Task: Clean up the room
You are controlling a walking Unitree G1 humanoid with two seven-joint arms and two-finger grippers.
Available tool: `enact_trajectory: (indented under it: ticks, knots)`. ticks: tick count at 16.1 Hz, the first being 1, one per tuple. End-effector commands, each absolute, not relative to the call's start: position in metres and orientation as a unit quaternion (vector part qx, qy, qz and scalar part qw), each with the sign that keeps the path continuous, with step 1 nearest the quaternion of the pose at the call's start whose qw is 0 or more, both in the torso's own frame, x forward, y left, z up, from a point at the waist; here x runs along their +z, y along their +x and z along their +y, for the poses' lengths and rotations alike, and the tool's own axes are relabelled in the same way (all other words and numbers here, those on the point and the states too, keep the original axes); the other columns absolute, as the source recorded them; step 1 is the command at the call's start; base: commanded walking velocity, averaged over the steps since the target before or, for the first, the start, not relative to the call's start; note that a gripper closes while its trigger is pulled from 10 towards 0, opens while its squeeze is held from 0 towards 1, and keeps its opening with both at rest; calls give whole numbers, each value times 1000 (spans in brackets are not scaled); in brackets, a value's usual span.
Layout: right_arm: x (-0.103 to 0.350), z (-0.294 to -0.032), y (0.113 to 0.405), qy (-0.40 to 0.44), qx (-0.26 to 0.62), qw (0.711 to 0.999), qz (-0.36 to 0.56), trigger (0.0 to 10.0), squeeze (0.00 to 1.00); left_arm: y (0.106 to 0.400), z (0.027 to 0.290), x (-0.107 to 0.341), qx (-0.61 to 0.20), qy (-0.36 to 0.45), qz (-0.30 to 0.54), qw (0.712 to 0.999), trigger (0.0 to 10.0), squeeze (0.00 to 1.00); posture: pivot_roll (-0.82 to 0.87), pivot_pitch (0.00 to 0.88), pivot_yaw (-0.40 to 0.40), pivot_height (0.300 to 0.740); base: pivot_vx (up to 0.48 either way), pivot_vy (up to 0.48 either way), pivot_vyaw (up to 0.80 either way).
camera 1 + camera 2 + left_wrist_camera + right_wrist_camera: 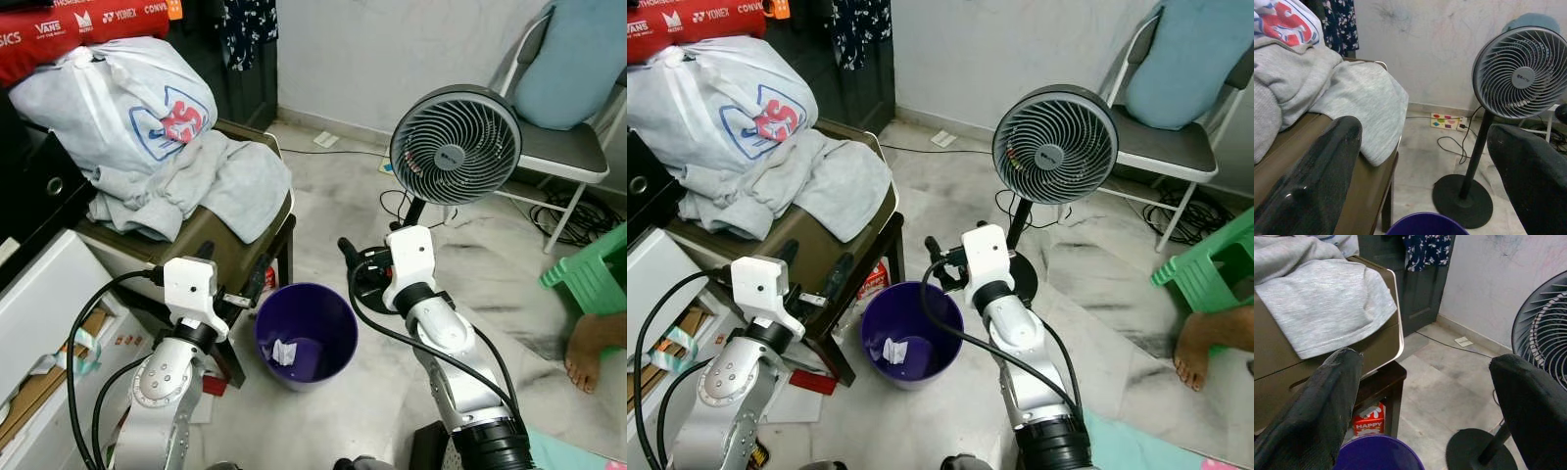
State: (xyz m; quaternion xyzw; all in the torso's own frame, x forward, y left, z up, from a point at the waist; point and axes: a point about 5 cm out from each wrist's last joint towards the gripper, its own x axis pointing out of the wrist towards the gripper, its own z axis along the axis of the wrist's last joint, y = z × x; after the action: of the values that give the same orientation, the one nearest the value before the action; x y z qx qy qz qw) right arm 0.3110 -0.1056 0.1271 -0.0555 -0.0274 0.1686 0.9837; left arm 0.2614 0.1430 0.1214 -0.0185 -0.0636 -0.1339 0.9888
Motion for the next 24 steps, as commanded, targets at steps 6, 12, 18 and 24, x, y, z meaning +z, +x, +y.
enact_trajectory:
  ticks: [6,12,18,24]
  knots:
    - [126,-104,309,-51,174,983,-15,10000,0,258,142,122,-132,-28,-57,989,10000,0,31,212,-46,740,0,0,-472]
    - [127,-103,310,-56,179,982,-17,10000,0,259,139,123,-144,-42,-57,987,10000,0,31,206,-48,740,0,0,-267]
    - [127,-102,313,-55,180,982,-17,10000,0,260,138,125,-150,-41,-61,986,10000,0,36,201,-45,740,0,162,-133]
    - [127,-102,313,-56,177,983,-16,10000,0,262,137,125,-154,-41,-61,985,10000,0,32,203,-45,740,0,259,0]
